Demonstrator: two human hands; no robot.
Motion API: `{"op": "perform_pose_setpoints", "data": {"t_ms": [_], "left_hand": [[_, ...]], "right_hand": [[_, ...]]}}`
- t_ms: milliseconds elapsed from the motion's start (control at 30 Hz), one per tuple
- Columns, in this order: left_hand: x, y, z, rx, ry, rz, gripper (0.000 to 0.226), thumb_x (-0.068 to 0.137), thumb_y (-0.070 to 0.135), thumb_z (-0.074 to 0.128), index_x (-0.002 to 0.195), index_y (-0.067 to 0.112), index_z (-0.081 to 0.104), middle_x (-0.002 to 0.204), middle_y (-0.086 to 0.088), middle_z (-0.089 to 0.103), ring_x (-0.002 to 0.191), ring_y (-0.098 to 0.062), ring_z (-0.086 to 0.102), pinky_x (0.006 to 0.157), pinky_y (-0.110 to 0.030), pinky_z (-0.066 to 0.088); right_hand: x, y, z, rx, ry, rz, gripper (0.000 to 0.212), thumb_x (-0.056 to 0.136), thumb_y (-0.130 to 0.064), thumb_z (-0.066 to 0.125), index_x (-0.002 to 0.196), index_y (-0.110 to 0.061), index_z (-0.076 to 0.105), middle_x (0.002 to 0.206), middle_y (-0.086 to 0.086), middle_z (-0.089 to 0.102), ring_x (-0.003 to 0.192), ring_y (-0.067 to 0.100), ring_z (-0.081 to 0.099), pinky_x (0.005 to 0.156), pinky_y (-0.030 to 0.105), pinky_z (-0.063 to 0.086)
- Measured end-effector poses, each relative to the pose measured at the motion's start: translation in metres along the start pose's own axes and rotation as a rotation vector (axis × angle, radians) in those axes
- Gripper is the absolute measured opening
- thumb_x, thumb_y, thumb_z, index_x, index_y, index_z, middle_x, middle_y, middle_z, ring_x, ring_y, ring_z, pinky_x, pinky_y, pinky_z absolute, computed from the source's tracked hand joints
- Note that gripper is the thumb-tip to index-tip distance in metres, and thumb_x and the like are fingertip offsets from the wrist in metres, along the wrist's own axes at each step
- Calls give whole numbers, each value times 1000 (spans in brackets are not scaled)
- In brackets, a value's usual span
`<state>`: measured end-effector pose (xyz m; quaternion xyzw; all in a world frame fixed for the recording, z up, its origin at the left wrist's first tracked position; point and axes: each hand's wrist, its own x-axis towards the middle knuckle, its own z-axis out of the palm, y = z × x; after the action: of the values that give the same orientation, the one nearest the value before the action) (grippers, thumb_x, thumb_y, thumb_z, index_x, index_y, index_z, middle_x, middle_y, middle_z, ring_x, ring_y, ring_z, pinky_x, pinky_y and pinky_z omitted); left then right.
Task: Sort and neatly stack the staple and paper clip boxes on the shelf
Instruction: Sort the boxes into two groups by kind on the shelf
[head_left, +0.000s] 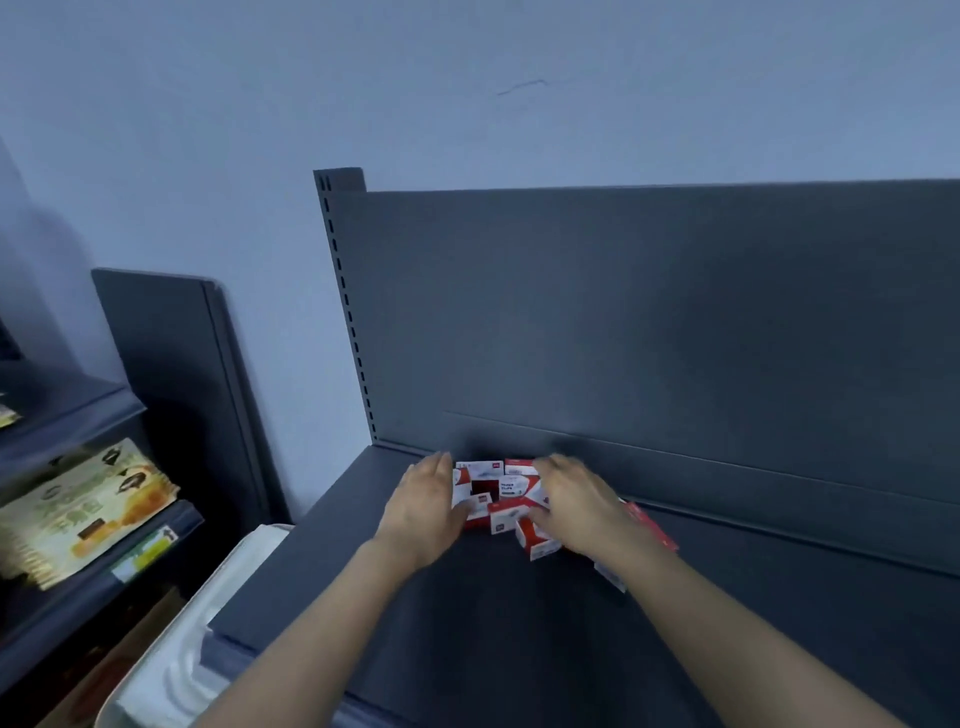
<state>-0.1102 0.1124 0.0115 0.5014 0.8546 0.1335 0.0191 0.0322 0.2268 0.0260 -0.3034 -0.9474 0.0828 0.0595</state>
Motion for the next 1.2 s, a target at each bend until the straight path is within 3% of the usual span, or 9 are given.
{"op": "perform_pose_setpoints", "data": {"t_ms": [133, 233, 300, 500, 600, 833, 900, 1067, 1200], "left_hand": [[16, -26, 12, -43, -55, -72, 58, 92, 34, 52, 139, 7, 32, 143, -10, 40, 132, -26, 37, 110, -33, 31], [22, -37, 17, -54, -23, -105, 37, 91, 32, 53, 120, 10, 48, 125, -8, 53, 117, -23, 49, 93, -32, 43], [25, -41, 19, -70, 8, -114, 32, 91, 30, 53, 116, 10, 50, 120, -7, 54, 113, -23, 51, 87, -31, 44], [46, -45, 32, -170, -11, -94, 35, 91, 23, 50, 122, 8, 48, 125, -8, 53, 117, -24, 49, 90, -31, 42], [55, -40, 39, -247, -34, -84, 28, 90, 20, 51, 116, 9, 53, 121, -8, 55, 112, -21, 51, 84, -25, 39], [57, -61, 39, -231, 11, -182, 22, 90, 29, 56, 95, 7, 56, 106, -8, 59, 97, -27, 57, 77, -31, 43], [53, -70, 32, -234, 48, -214, 23, 89, 31, 58, 89, 8, 53, 102, -10, 62, 93, -28, 58, 72, -31, 41], [48, -68, -1, -318, 249, -233, 27, 87, 30, 61, 76, 7, 53, 79, -12, 62, 72, -29, 54, 61, -28, 36], [46, -32, -31, -335, 378, -121, 23, 83, 30, 67, 85, 8, 63, 77, -10, 65, 68, -27, 52, 62, -28, 36]], "right_hand": [[19, -18, 17, -70, -19, -50, 40, 87, -14, 57, 125, -7, 48, 127, 9, 50, 118, 25, 46, 95, 35, 41], [30, -27, 28, -78, -28, -101, 36, 87, -15, 57, 121, -6, 51, 126, 10, 50, 118, 26, 46, 96, 35, 40], [37, -32, 33, -81, -35, -125, 35, 87, -18, 58, 119, -7, 52, 124, 10, 51, 117, 26, 46, 94, 36, 41], [58, -49, 47, -142, -97, -116, 36, 88, -25, 58, 116, -4, 54, 122, 14, 55, 115, 30, 49, 96, 40, 39], [64, -49, 55, -179, -132, -107, 43, 87, -30, 59, 120, -3, 52, 124, 16, 55, 118, 31, 48, 101, 41, 35], [69, -51, 62, -183, -154, -197, 46, 90, -27, 58, 127, -2, 48, 129, 18, 50, 123, 31, 42, 109, 39, 24], [69, -58, 59, -148, -134, -204, 44, 90, -27, 58, 126, -3, 49, 127, 17, 51, 121, 31, 44, 108, 39, 26], [65, -71, 31, 10, 15, -171, 39, 90, -25, 59, 123, -6, 50, 121, 14, 51, 110, 29, 49, 88, 38, 41], [46, -55, -8, 2, 85, -102, 37, 90, -23, 61, 119, -4, 51, 121, 15, 50, 112, 31, 48, 89, 40, 42]]}}
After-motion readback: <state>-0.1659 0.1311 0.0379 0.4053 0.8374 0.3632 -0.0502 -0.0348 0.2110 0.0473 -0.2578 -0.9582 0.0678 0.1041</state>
